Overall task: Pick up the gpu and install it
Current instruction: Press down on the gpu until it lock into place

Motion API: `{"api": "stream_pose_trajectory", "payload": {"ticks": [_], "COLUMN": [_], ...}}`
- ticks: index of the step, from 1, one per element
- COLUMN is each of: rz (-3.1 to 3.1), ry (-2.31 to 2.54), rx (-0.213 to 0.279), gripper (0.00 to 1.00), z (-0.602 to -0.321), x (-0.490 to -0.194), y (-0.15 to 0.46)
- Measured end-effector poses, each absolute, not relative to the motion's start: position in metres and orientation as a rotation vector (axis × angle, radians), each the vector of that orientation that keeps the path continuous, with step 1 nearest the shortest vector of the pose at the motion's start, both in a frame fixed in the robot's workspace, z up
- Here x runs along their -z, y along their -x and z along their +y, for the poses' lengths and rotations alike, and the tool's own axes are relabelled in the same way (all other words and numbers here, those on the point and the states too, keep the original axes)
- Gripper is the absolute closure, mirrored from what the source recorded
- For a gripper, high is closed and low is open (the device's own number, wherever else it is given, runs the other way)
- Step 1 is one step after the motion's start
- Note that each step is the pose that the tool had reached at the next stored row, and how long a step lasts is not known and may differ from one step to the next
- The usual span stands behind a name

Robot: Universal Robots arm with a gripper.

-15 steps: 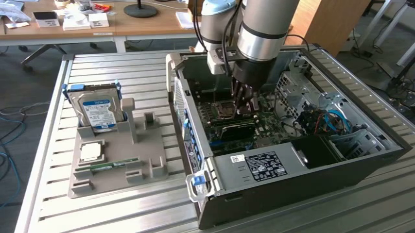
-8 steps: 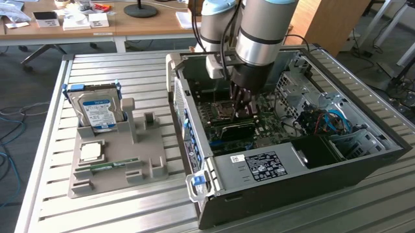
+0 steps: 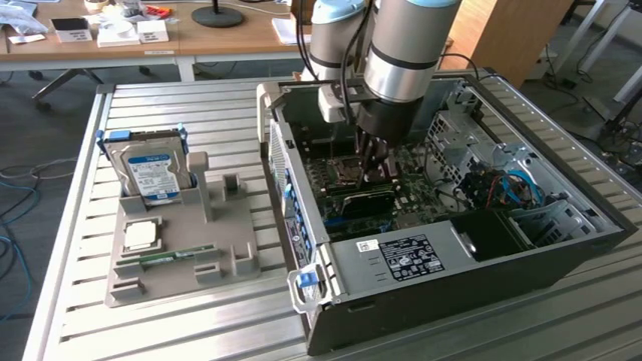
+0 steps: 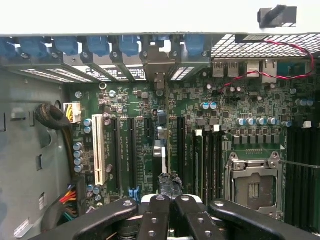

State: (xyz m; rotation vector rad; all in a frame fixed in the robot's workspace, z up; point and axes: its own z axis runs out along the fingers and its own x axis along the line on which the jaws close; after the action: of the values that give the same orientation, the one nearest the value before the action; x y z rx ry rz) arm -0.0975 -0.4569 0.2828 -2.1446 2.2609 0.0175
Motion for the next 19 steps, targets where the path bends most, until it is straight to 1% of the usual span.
{"api": "stream_pose_trajectory", "payload": {"ticks": [4, 19], "rz": [2.261, 2.261], "ry": [2.145, 2.144], "rx": [-0.017, -0.018], "gripper": [0.89, 0.89], "z": [-0.4563, -0.4551], "x": [-0.2777, -0.2737], "y": [0.0975, 0.0985]}}
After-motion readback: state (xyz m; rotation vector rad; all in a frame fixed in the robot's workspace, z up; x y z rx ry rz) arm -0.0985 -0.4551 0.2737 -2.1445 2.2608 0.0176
